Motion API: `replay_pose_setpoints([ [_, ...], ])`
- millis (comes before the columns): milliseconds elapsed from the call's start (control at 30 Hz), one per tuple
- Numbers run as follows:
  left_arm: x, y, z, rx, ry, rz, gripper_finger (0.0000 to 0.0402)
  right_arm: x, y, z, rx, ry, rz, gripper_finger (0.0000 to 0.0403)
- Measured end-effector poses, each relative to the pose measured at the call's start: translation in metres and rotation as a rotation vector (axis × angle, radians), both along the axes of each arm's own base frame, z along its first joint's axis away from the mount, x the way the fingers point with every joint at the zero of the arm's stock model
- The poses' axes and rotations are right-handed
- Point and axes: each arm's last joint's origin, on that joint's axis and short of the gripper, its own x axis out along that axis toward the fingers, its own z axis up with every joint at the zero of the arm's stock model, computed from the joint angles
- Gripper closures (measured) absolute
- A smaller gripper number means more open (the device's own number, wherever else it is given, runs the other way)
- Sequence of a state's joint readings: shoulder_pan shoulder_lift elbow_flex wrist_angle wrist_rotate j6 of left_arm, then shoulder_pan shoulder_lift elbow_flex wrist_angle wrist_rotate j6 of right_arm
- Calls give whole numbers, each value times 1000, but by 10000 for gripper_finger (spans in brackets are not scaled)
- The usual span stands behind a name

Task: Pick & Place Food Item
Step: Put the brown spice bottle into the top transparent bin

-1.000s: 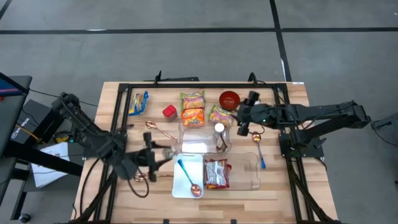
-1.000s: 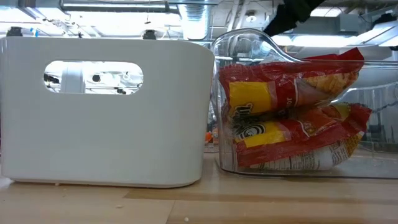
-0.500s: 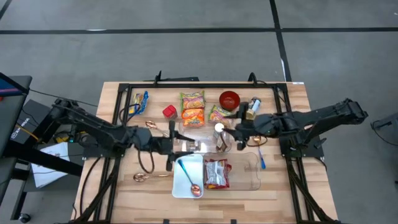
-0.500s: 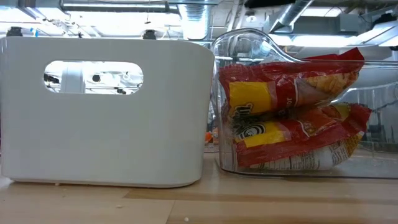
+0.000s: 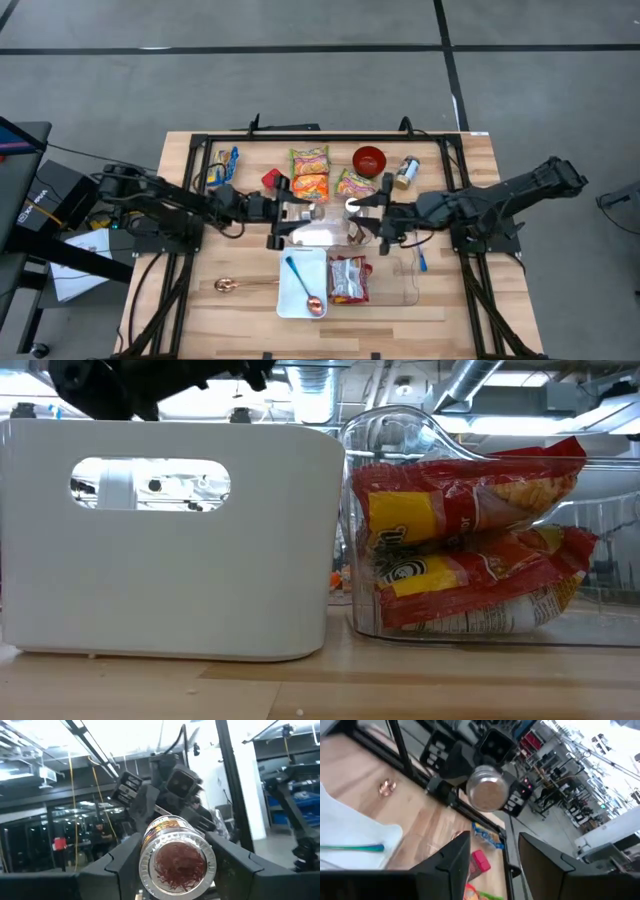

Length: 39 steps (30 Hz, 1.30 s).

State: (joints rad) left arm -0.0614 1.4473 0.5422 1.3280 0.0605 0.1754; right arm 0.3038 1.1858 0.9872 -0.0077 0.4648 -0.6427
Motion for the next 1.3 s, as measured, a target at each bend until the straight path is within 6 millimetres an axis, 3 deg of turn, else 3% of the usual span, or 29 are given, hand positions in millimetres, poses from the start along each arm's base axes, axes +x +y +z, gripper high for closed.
replay_pose_setpoints([
  [167, 4, 11, -4, -53, -8, -27, 212, 14, -9, -1, -52, -51, -40, 222],
  [500, 3, 13, -1, -63, -8, -61, 212, 35, -16, -9, -113, -79, -73, 82],
  [633, 3, 12, -1, -47, 3, -96, 210, 41, -14, -13, -108, -87, -69, 50],
  [1300, 4, 14, -3, -71, 18, -31, 211, 39, -13, -8, -64, -131, -57, 64],
])
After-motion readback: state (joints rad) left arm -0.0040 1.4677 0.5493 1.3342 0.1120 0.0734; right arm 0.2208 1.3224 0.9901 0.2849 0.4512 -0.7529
